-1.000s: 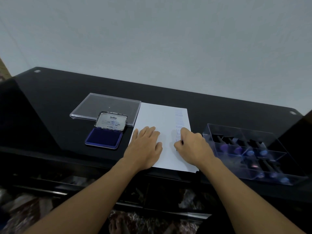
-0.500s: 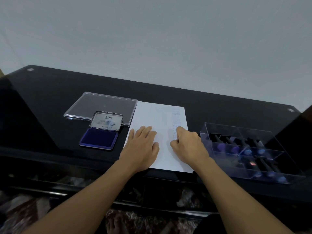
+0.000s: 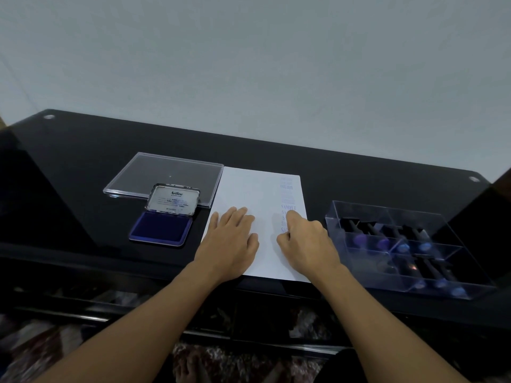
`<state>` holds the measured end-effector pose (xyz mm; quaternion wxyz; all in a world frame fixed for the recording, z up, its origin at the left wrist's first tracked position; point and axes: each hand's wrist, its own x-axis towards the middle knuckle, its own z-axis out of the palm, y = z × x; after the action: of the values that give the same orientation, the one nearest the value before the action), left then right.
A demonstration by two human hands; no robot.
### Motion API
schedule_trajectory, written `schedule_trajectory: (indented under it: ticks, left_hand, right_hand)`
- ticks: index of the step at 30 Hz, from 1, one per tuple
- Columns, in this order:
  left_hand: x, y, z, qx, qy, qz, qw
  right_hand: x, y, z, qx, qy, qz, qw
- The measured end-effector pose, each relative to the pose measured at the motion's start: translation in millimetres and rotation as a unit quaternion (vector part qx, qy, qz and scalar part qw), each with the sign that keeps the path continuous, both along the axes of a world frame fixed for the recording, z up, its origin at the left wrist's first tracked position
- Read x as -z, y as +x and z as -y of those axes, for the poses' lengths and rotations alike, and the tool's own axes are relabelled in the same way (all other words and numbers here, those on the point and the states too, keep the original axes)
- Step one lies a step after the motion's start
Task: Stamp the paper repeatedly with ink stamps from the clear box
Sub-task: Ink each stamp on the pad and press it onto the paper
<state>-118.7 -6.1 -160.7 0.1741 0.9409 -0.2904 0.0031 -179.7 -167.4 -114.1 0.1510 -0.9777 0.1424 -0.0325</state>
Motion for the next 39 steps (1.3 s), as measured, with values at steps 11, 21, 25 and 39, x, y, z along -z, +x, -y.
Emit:
schedule_trajectory:
  ticks: [11, 21, 25, 39]
  left_hand:
    - [0.9, 0.3, -0.7, 0.002, -0.002, -0.001, 1.000]
    - [2.3, 1.1, -0.2, 0.001, 0.004, 0.008, 1.000]
    - [2.3, 1.3, -0.6, 0.002, 0.000, 0.010, 1.000]
    - [4.7, 2.5, -2.7, 0.001, -0.021, 0.008, 1.000]
  right_hand:
    - [0.4, 15.8, 7.1, 0.010, 0.029, -0.029, 0.999]
    - [3.4, 6.9, 2.8, 0.014, 0.011, -0.002, 1.000]
    - [2.2, 8.2, 3.7, 0.016, 0.013, 0.001, 1.000]
    - [-36.9, 18.8, 25.8, 0.020, 0.036, 0.049, 0.998]
